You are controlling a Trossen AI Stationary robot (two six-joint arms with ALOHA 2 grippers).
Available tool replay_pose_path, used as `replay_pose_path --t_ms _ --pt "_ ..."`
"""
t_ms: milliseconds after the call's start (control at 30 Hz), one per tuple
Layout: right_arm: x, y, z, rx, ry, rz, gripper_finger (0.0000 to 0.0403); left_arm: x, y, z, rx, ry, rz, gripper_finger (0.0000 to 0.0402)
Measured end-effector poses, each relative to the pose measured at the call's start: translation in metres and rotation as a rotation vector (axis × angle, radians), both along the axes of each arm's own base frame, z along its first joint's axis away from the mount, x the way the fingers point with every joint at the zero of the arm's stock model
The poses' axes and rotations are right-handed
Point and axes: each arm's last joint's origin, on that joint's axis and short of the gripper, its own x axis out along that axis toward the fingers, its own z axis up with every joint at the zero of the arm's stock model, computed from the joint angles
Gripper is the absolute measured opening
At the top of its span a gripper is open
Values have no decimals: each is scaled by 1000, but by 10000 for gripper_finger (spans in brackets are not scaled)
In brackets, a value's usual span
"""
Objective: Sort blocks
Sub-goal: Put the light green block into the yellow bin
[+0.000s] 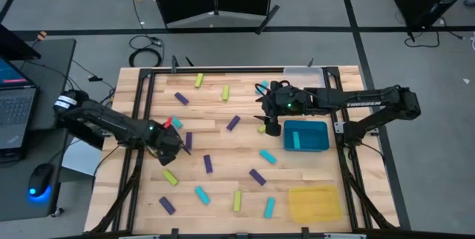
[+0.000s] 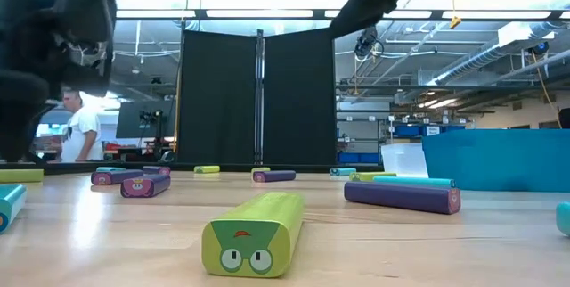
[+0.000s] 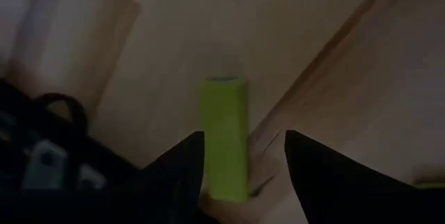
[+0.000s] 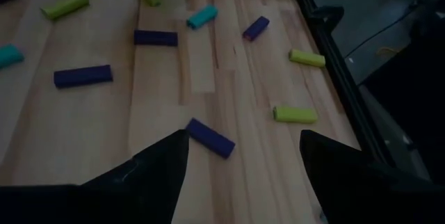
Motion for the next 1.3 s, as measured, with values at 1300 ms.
replay_pose_path --t_ms 1300 --pt "2 1 3 27 -43 -16 270 -9 4 -21 40 -60 70 209"
